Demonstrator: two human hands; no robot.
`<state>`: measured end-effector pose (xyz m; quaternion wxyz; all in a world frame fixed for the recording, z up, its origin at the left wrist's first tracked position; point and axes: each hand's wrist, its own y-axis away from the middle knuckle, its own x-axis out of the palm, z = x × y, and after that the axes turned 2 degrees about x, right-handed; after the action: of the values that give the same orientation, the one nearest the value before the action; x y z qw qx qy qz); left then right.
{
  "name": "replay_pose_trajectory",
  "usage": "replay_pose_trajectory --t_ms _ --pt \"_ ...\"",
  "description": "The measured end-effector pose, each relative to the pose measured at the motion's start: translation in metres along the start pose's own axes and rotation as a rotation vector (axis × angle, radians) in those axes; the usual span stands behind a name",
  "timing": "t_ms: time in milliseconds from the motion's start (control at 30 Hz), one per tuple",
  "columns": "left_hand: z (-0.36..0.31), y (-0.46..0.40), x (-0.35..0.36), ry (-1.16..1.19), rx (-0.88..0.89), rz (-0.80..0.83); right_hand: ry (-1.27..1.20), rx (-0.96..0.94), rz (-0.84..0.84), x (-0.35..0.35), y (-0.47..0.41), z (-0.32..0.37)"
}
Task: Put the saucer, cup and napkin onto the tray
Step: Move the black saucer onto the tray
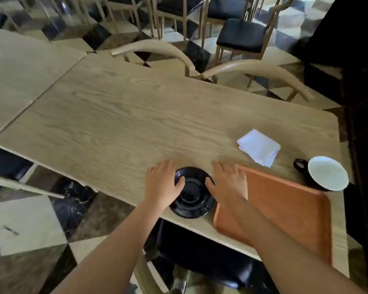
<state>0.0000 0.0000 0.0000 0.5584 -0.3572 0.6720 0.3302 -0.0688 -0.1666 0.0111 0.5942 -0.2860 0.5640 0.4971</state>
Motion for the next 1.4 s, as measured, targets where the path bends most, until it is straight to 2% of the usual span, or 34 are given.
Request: replay_pose_trajectory --t_ms 267,400,500,700,767,933,1067,1233,1400 --pt "0.013 0.002 0.037 0.031 0.035 0.077 0.001 0.063 0.019 0.041 -0.008 -0.005" --pt "0.018 0.006 0.044 0.004 0.11 0.121 -0.029 0.038 0.023 0.051 -0.002 -0.004" --pt "0.022 0.01 0.046 0.005 0.104 0.155 -0.056 0.035 0.004 0.057 0.006 -0.005" --pt "0.01 0.013 0.042 0.349 -0.183 0.246 -0.325 0.114 0.041 0.062 0.009 -0.007" --pt "0.007 0.011 0.042 0.433 -0.215 0.245 -0.416 0.148 0.024 0.063 0.008 -0.01" --pt "-0.005 0.002 0.026 0.606 -0.195 0.191 -0.613 0.246 -0.069 0.043 0.008 -0.028" --pt "-0.031 -0.012 0.015 0.797 -0.248 0.146 -0.728 0.359 -0.181 0.019 0.016 -0.058" --pt "-0.069 -0.031 0.031 0.879 -0.19 0.173 -0.829 0.495 -0.283 0.006 0.026 -0.096" --pt "-0.095 -0.04 0.049 0.875 -0.109 0.21 -0.849 0.55 -0.293 0.015 0.029 -0.125"
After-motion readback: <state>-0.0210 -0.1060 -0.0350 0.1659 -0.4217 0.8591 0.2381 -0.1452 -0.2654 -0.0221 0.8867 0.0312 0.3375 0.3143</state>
